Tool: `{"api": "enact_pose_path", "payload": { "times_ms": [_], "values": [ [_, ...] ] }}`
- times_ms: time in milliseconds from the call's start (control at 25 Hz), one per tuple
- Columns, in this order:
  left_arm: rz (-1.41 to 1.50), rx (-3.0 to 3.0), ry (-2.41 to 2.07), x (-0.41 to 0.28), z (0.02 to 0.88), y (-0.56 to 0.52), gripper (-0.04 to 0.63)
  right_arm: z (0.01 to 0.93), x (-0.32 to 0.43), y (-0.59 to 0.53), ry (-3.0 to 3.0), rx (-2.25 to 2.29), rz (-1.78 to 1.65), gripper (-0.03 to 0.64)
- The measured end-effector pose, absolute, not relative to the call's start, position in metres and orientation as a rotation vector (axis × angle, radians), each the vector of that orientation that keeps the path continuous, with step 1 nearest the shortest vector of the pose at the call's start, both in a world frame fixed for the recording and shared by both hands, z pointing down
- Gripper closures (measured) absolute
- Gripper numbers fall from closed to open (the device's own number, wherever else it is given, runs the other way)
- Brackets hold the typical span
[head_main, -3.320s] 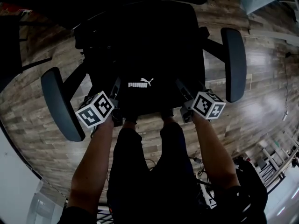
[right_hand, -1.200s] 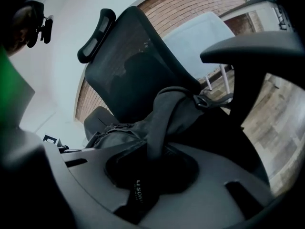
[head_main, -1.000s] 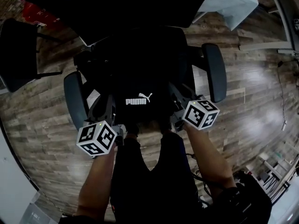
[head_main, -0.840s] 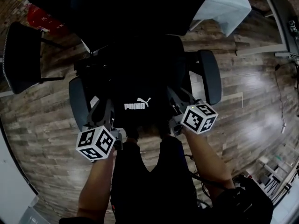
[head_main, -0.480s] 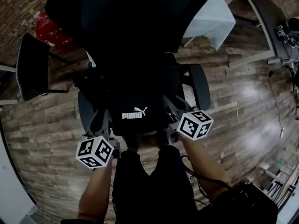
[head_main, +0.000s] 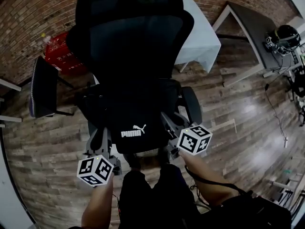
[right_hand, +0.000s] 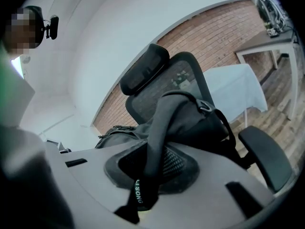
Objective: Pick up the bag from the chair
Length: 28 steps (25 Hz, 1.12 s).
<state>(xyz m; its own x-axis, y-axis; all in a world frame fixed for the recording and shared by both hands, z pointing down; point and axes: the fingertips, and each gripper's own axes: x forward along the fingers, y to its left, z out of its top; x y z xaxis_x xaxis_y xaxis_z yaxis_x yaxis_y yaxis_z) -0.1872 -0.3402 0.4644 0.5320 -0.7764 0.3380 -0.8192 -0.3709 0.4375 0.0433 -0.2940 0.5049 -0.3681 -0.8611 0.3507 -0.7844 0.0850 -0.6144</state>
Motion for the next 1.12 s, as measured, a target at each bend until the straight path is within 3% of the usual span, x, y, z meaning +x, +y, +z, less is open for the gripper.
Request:
{"api": "enact_pose_path", "payload": {
  "times_ms": [1120],
  "values": [
    [-0.141, 2.383, -1.208, -0.168, 0.314, -0.325, 0.515, 0.336, 0.065, -0.275, 2.297, -1.764, -0.839, 0.549]
  ]
}}
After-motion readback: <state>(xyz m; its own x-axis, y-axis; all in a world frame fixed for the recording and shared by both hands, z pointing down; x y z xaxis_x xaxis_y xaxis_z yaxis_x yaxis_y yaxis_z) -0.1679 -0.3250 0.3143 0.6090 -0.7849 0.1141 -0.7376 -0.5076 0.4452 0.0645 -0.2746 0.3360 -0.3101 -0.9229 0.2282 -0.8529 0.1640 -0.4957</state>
